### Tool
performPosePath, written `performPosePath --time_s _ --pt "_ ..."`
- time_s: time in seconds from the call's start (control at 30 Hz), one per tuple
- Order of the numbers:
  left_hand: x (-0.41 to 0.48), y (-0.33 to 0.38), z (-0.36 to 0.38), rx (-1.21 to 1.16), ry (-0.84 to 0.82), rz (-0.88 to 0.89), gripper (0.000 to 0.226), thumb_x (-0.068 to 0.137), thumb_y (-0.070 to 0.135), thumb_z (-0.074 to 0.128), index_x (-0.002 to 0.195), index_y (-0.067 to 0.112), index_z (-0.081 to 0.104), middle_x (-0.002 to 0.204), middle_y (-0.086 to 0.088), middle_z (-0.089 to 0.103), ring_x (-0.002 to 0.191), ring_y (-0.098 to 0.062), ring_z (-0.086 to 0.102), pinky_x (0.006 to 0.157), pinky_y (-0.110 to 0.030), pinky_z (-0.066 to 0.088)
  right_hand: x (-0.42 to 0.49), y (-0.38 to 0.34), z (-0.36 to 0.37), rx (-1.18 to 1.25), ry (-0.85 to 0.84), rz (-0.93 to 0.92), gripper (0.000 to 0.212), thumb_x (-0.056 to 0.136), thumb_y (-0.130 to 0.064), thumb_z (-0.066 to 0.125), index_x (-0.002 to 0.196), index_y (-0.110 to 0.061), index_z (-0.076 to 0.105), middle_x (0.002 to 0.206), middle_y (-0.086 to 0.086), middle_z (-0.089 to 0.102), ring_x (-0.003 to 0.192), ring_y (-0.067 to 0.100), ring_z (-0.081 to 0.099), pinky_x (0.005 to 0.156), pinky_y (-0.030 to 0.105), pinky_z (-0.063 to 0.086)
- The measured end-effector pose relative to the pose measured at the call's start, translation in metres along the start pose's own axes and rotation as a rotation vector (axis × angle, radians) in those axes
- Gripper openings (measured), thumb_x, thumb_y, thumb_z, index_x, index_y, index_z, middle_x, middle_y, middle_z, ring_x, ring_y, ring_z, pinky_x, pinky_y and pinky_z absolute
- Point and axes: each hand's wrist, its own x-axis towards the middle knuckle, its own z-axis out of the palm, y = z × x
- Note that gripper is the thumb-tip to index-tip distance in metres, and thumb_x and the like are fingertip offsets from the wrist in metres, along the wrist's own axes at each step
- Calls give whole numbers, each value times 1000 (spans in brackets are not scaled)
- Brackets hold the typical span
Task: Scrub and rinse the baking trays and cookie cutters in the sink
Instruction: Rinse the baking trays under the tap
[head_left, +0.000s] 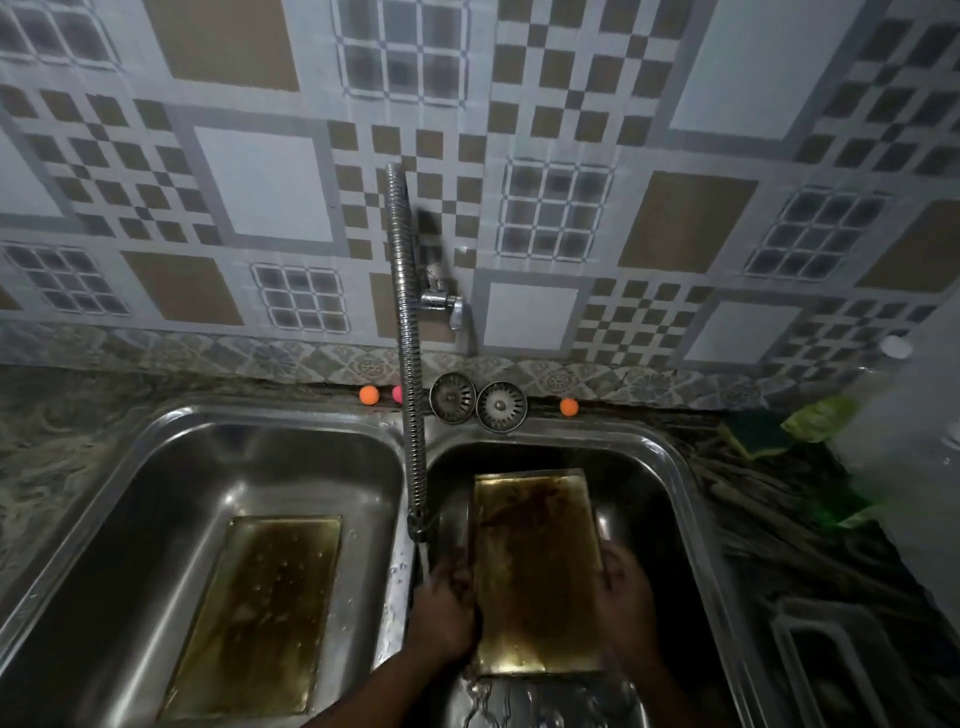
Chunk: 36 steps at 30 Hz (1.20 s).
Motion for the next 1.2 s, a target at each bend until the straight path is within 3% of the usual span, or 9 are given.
performPosePath --time_s 0.1,0.2,0.3,0.53,0.7,0.83,1.0,1.1,1.2 --pt "13 -4 9 49 -85 -44 53 88 7 53 141 15 47 139 -7 54 121 -21 54 99 -20 40 34 55 24 -121 -105 61 34 92 -6 55 117 -25 67 103 -5 69 94 16 66 83 40 56" --pt "23 -6 19 -103 -73 -139 54 86 0 52 137 19 50 113 -8 67 81 -14 63 66 -15 49 53 98 39 -200 -148 188 29 94 -16 48 117 -25 63 96 1 65 86 20 65 76 46 57" --pt "30 -9 26 -239 -98 -207 47 84 -1 60 126 21 54 91 -7 68 59 -10 58 46 -15 46 24 40 27 -226 -148 227 17 95 -11 49 85 -17 61 79 2 60 71 19 60 62 33 50" --pt "33 -35 45 -314 -204 -316 40 66 35 76 100 17 67 78 -9 71 68 -30 68 68 -45 59 5 30 21 -261 -185 272 22 99 -21 47 83 -26 61 80 1 67 71 15 63 67 35 54" --pt "14 -15 15 -335 -175 -251 49 74 71 63 116 48 53 110 8 70 96 -18 69 86 -34 56 -10 1 29 -314 -100 143 17 98 -29 47 99 -28 64 90 -9 65 84 11 62 81 37 54" --pt "-9 1 -40 -477 -17 -54 17 78 43 64 86 28 69 82 1 72 75 -12 68 75 -37 58 -40 -59 63 -118 -197 -26 15 94 -11 57 103 -17 68 100 -1 68 95 16 62 89 33 49" --pt "-18 -38 -114 -619 245 -72 15 91 10 62 104 16 66 78 -6 70 60 -14 62 52 -25 47 -90 -124 131 146 -382 33 20 96 -11 54 82 -9 68 63 8 65 50 18 59 48 31 48" --pt "-22 -90 -155 -541 348 -183 6 88 15 63 90 20 65 70 -4 68 61 -22 62 58 -35 53 -120 -149 171 175 -577 46 19 99 -2 44 93 -1 62 67 9 58 51 13 53 46 24 44" --pt "-29 -146 -180 -269 324 -311 4 89 25 62 91 23 59 85 2 66 83 -23 64 76 -35 52 -132 -143 214 -21 -711 -2 20 96 -13 48 90 -7 65 76 8 62 66 18 59 65 42 54"
